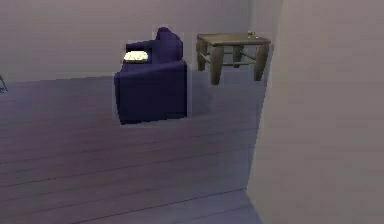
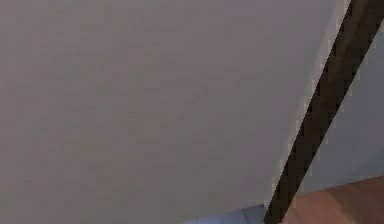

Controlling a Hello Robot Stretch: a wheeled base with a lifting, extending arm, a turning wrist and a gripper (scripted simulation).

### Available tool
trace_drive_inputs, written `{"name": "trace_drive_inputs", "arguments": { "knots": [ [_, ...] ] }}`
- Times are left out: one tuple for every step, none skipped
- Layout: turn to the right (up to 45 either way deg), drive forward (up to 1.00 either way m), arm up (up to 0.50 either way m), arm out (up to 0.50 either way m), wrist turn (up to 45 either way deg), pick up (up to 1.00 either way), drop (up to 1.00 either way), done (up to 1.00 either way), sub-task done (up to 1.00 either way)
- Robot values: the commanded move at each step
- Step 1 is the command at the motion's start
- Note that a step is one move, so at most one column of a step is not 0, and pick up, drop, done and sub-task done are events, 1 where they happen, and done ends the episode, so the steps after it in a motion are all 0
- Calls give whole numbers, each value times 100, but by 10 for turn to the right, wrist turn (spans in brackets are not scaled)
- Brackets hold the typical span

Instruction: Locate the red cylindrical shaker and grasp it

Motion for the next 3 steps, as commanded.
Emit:
{"name": "trace_drive_inputs", "arguments": {
  "knots": [
    [0, 30, 0, 0, 0, 0, 0, 0, 0],
    [-450, 0, 0, 0, 0, 0, 0, 0, 0],
    [-120, 0, 0, 0, 0, 0, 0, 0, 0]
  ]
}}
